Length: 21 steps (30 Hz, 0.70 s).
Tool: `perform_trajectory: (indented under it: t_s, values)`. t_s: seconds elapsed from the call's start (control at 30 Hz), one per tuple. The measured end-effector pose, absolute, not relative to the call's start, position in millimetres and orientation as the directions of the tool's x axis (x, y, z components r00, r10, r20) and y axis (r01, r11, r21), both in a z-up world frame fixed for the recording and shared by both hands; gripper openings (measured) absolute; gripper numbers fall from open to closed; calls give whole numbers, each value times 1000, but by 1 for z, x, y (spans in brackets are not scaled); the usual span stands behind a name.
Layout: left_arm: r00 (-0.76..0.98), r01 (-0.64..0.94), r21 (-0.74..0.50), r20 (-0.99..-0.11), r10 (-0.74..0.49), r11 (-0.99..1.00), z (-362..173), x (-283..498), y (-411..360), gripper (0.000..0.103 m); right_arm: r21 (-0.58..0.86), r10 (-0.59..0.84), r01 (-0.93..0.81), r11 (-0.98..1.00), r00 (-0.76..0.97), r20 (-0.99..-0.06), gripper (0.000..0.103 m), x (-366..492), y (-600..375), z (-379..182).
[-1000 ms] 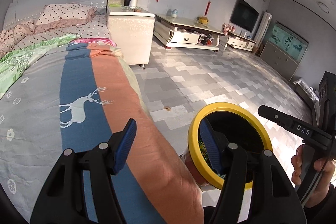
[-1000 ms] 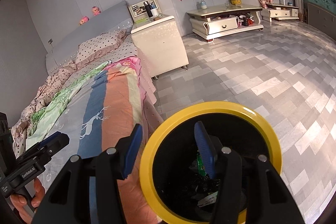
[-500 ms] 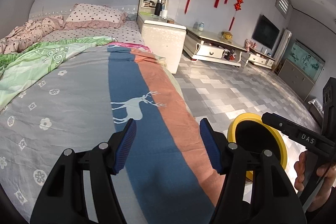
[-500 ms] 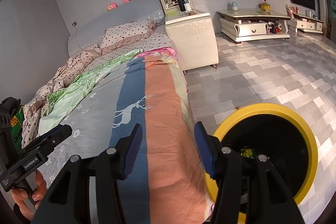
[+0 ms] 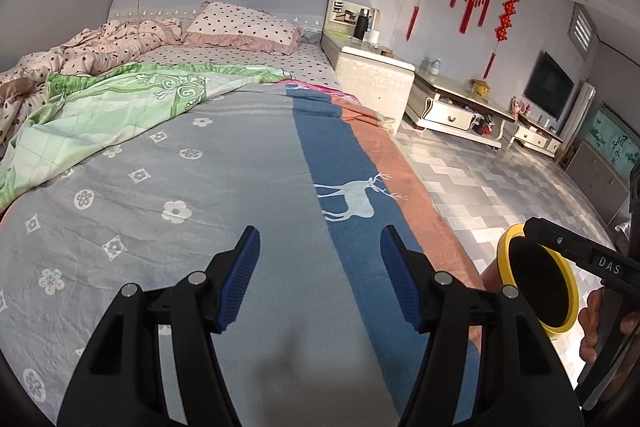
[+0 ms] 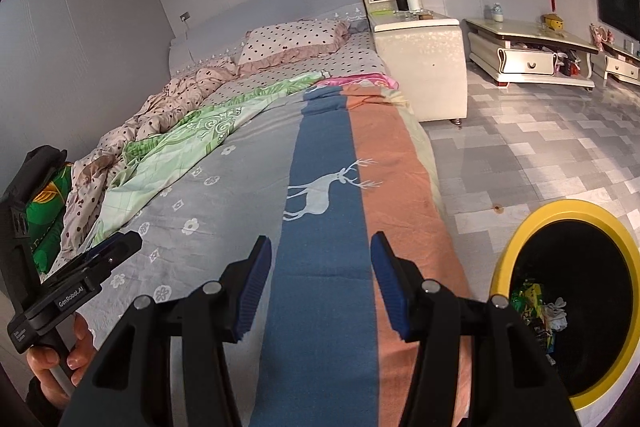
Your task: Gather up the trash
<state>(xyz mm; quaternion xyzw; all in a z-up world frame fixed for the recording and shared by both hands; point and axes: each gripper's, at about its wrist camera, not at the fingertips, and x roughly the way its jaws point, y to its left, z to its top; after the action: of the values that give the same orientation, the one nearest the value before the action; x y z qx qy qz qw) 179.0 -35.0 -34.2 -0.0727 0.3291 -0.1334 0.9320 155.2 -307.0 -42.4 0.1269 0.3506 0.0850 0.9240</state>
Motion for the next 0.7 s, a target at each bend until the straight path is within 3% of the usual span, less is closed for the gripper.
perform_trajectory:
  t_s: [0.7]
  values:
    - [728,101,-233,-646,-231,967,-91,150,26,59,276,297,-140,951,663,-687,49,152,-247,-88]
